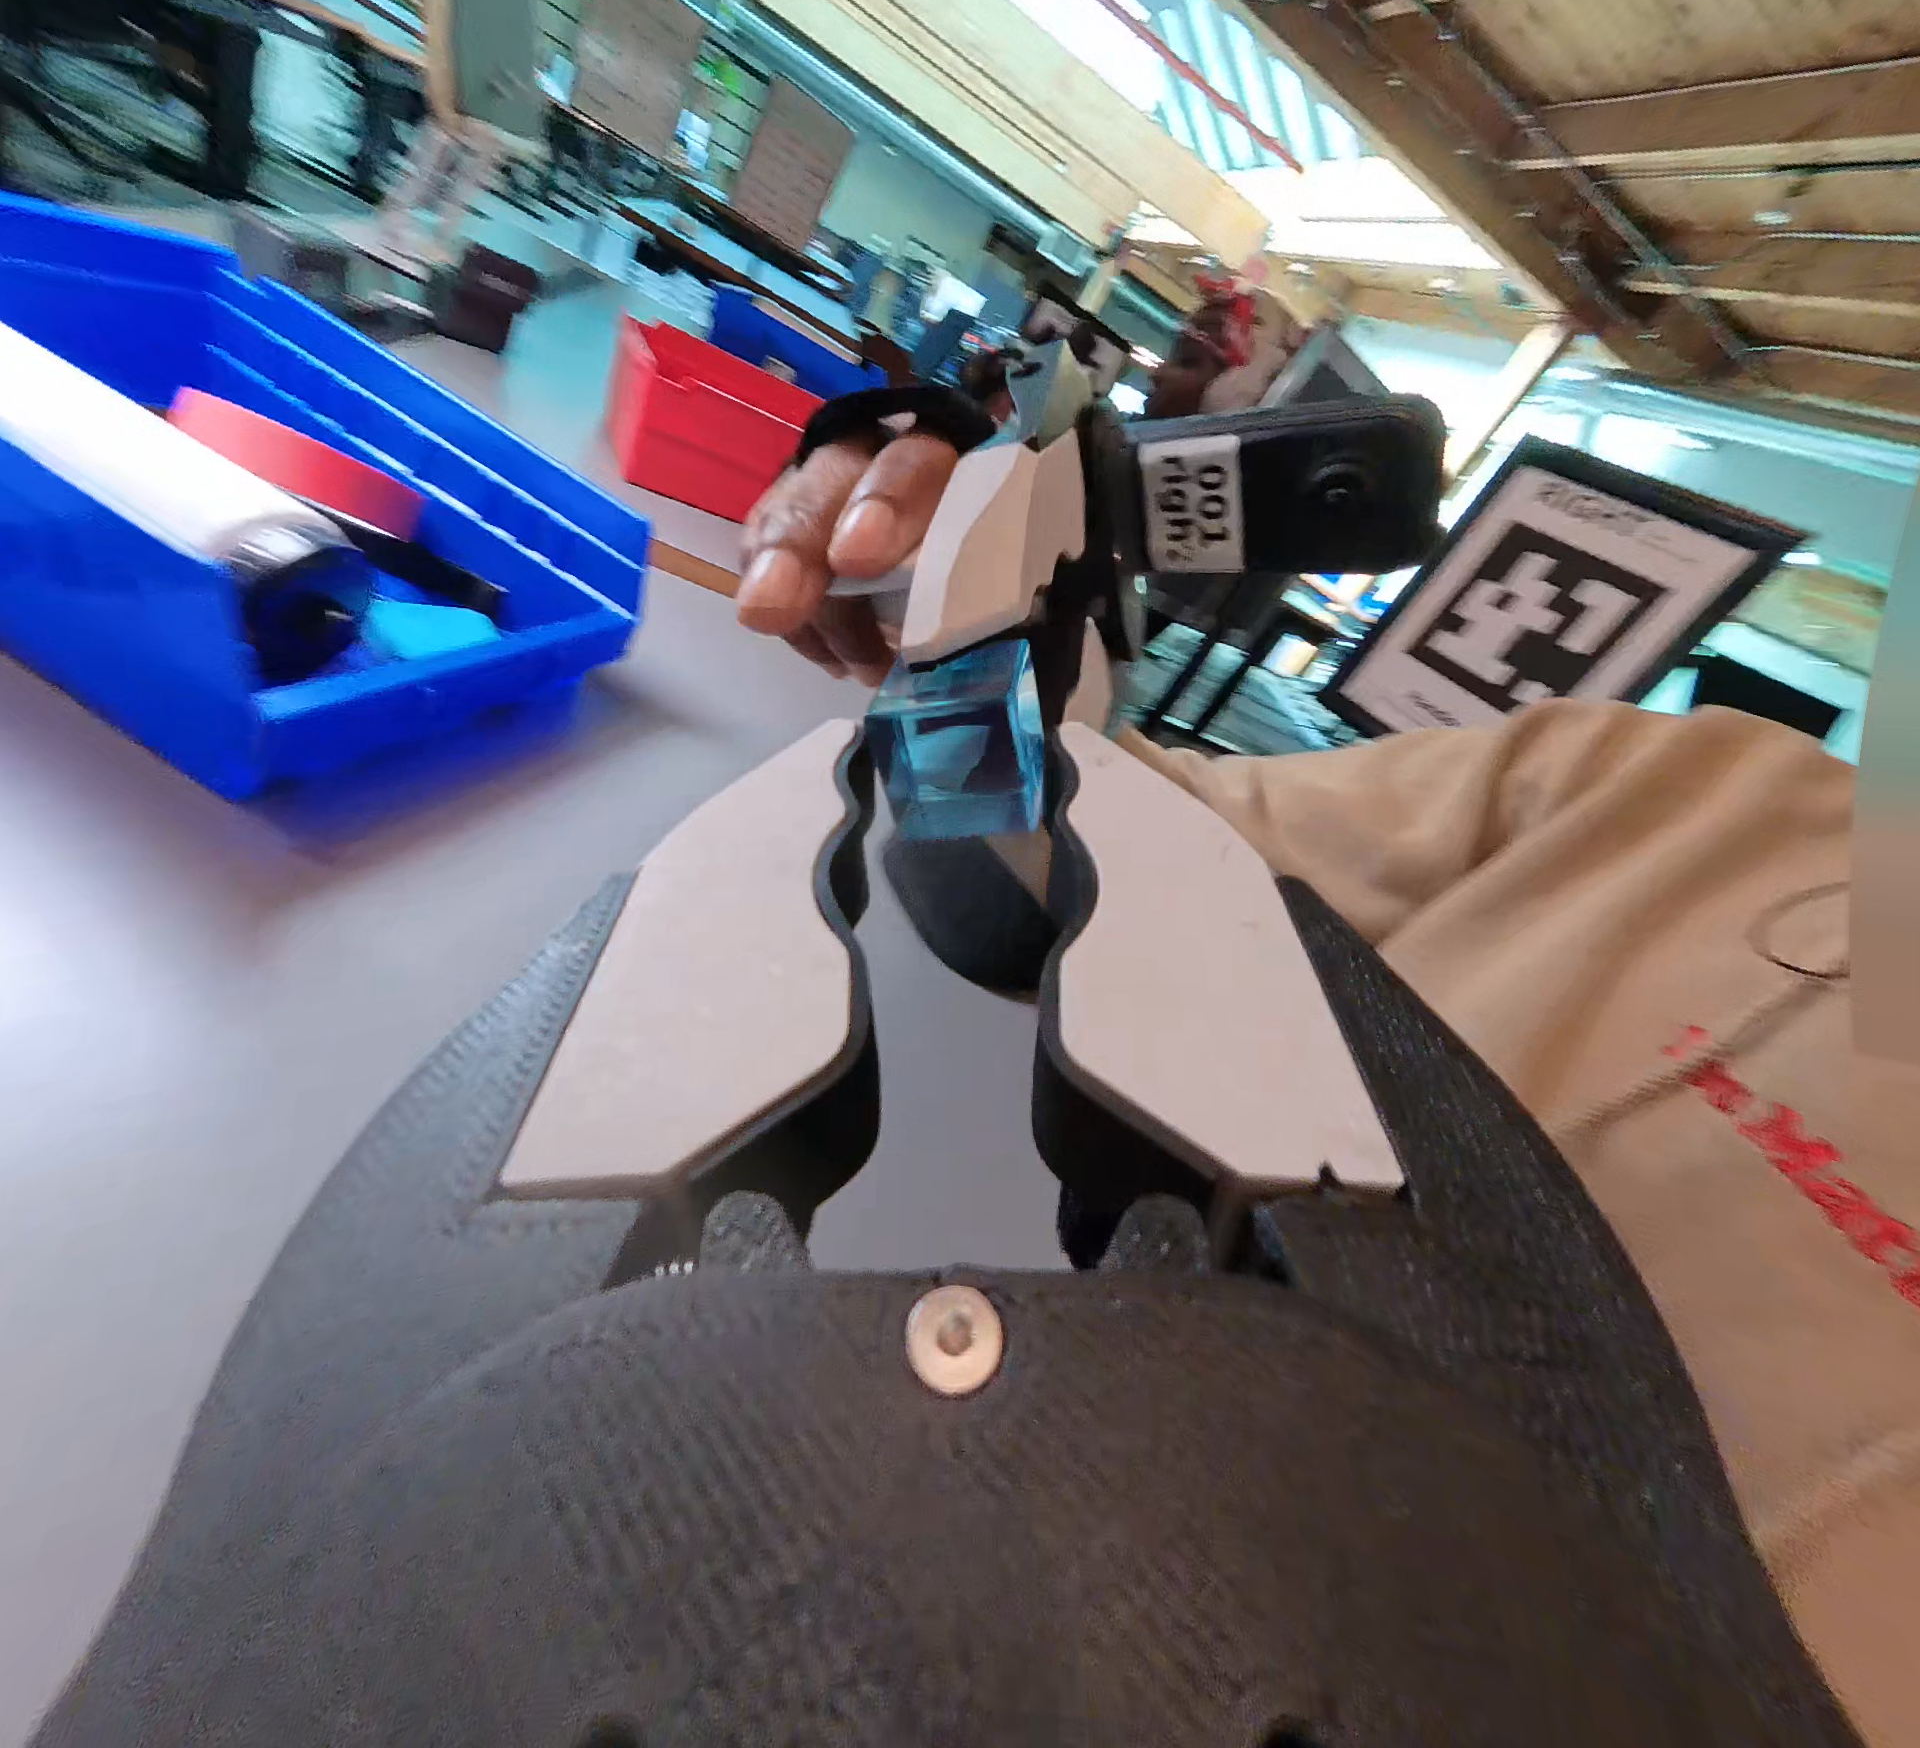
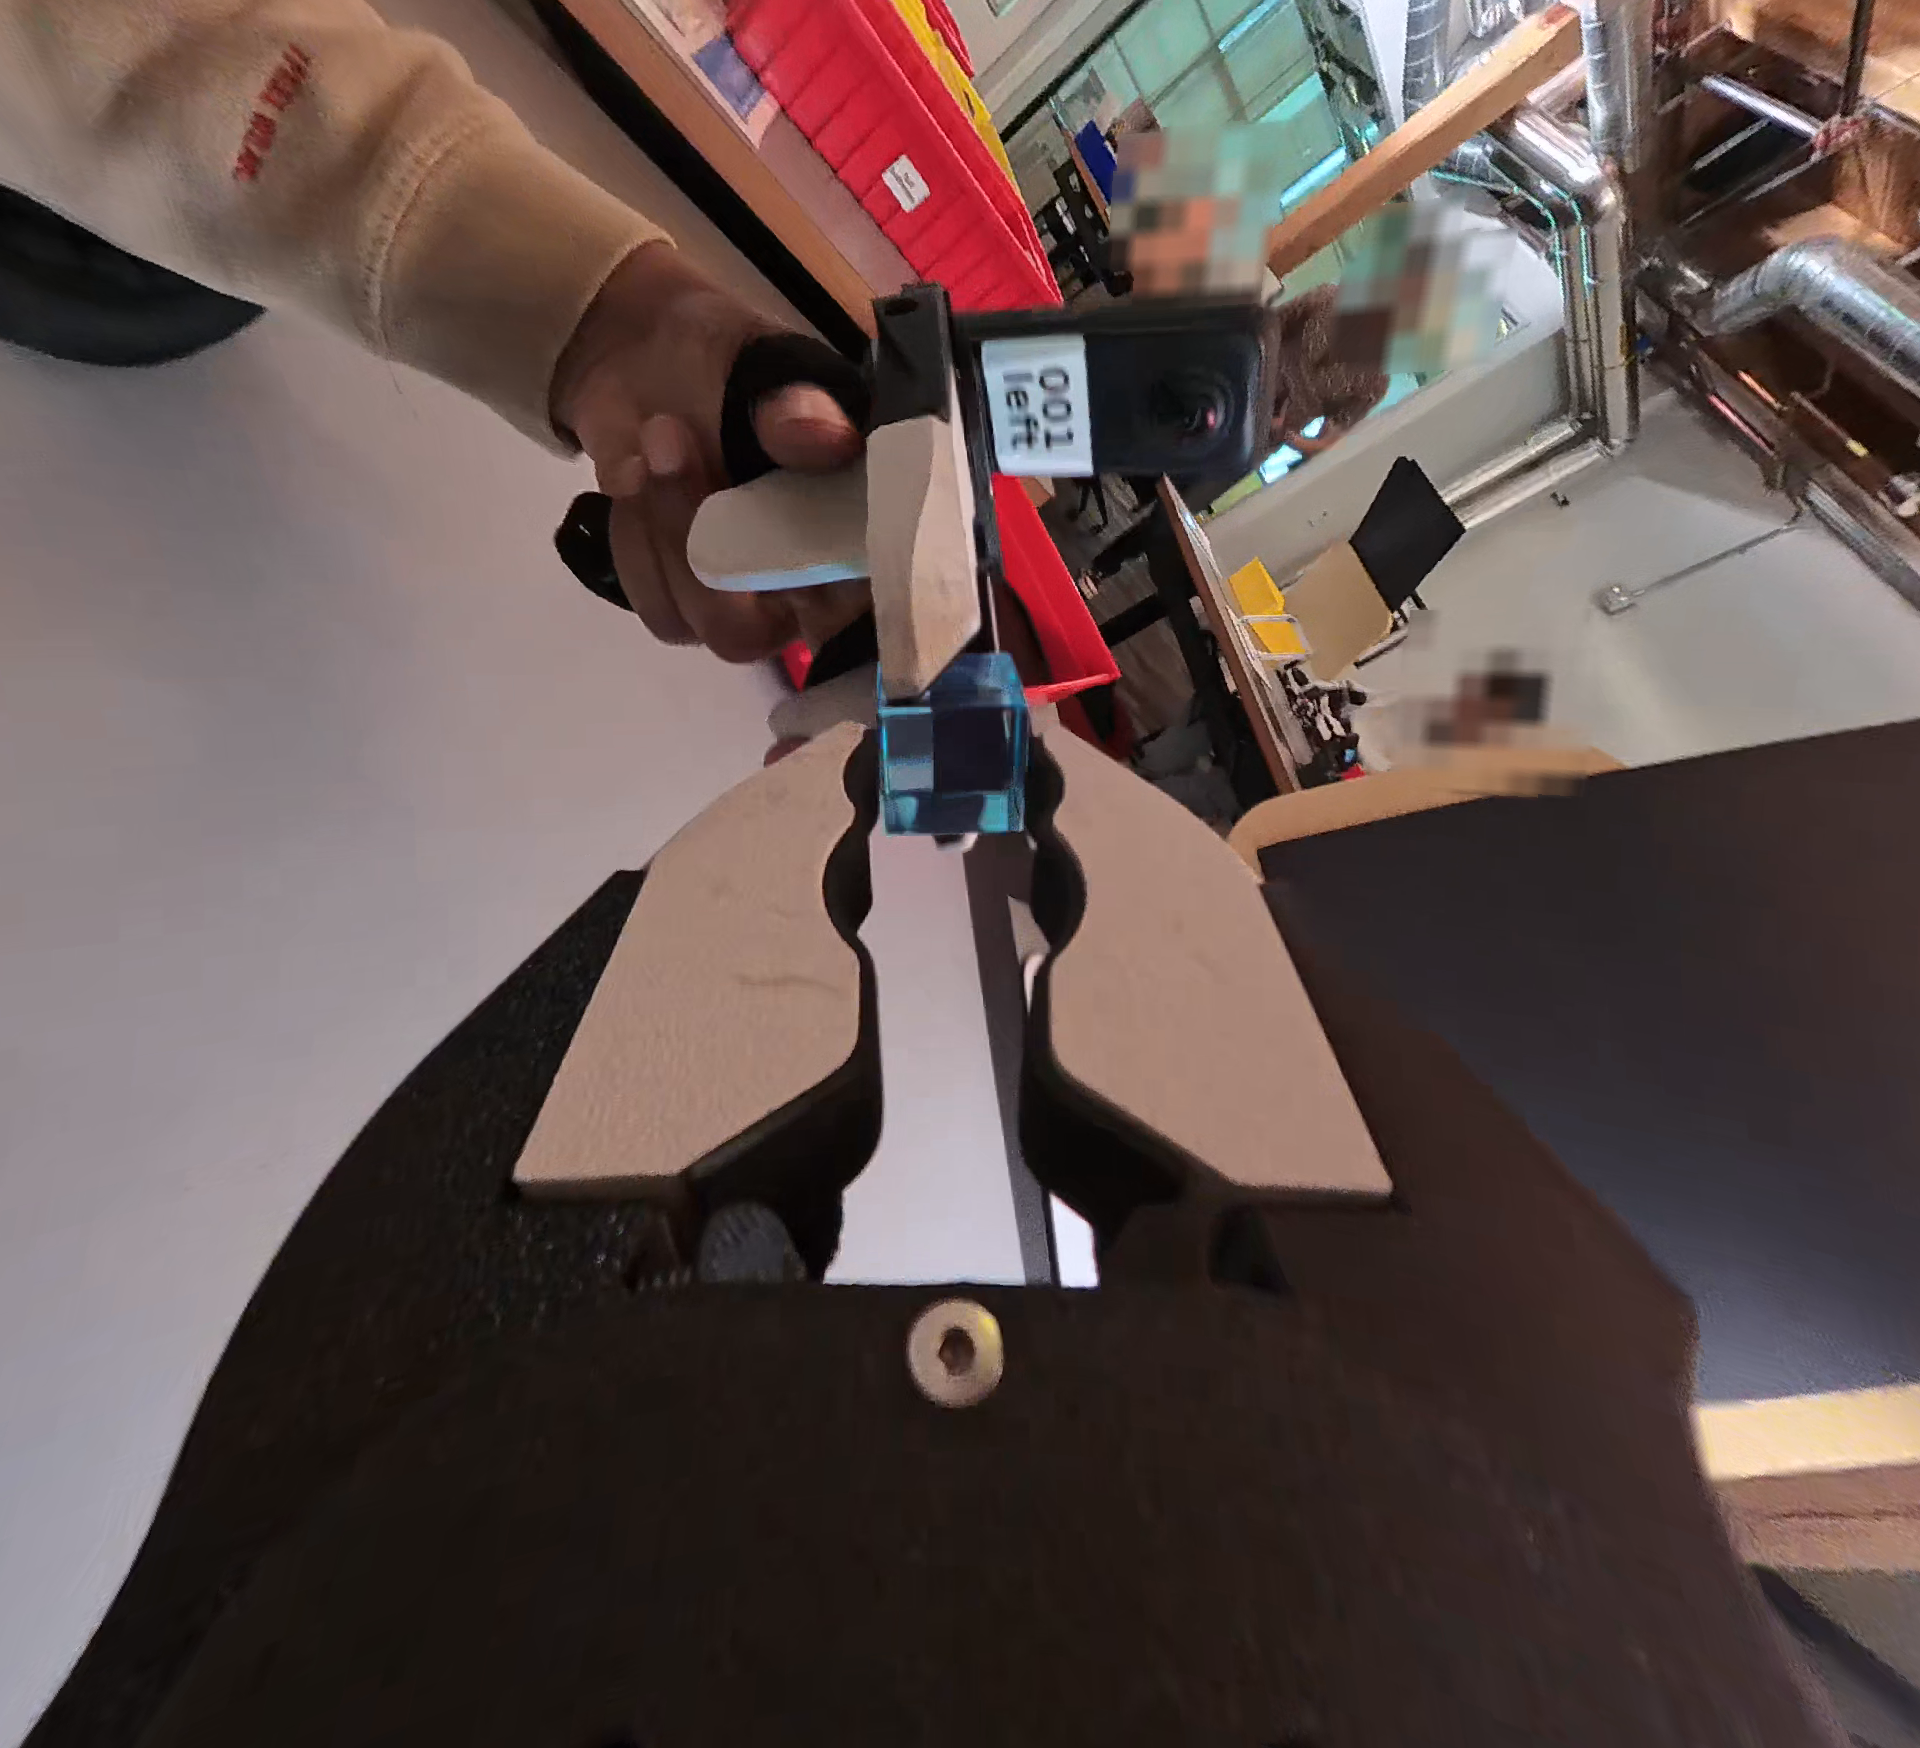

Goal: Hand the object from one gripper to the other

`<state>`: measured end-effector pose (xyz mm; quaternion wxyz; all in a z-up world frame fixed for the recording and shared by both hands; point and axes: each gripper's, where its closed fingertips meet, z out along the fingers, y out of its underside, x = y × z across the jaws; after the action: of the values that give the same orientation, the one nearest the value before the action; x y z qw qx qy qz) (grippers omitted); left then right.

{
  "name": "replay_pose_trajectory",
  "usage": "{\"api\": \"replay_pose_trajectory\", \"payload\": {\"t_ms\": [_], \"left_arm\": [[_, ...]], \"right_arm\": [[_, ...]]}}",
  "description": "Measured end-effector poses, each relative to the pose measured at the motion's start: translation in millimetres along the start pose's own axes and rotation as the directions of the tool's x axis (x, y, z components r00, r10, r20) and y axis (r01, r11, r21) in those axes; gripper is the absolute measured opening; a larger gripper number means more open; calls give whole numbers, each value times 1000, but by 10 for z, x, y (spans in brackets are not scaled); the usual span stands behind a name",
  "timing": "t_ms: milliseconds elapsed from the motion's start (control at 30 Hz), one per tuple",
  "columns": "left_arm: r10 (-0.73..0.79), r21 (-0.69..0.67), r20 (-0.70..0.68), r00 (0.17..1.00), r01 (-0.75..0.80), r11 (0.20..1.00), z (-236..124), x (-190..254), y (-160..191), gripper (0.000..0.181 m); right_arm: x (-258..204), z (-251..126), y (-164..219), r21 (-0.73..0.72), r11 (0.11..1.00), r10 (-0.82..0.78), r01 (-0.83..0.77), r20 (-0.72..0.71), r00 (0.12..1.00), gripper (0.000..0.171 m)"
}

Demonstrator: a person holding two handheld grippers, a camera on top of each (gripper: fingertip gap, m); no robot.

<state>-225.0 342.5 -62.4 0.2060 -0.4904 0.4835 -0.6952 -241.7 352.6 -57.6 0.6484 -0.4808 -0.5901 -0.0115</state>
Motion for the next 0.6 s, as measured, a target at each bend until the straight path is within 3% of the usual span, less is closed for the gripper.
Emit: {"api": "replay_pose_trajectory", "payload": {"t_ms": [67, 133, 200, 300, 400, 467, 600], "left_arm": [[68, 27, 94, 993, -71, 997, -34, -92, -67, 30], [159, 21, 235, 959, -168, 985, -111, -233, -123, 29], [238, -22, 378, 895, -248, 968, -212, -393, -154, 29], [331, -113, 527, 783, -321, 940, -283, -581, -143, 28], [468, -279, 624, 626, -381, 882, -283, -733, -56, 28], [552, -384, 644, 530, -401, 832, -287, -803, 1, 28], [694, -561, 635, 338, -416, 716, -305, -893, 60, 28]], "right_arm": [[61, 22, 114, -56, 996, 68, -70, -30, 997, 28], [129, 49, 249, -120, 943, 307, -310, -41, 951, 32], [150, 50, 358, -209, 794, 576, -571, -41, 816, 43], [244, 88, 306, -136, 552, 822, -823, -76, 564, 42], [128, 176, 521, -230, 469, 844, -852, -167, 510, 55], [118, 224, 577, -204, 390, 888, -898, -175, 425, 52], [57, 255, 728, -215, 313, 921, -925, -170, 351, 42]]}}
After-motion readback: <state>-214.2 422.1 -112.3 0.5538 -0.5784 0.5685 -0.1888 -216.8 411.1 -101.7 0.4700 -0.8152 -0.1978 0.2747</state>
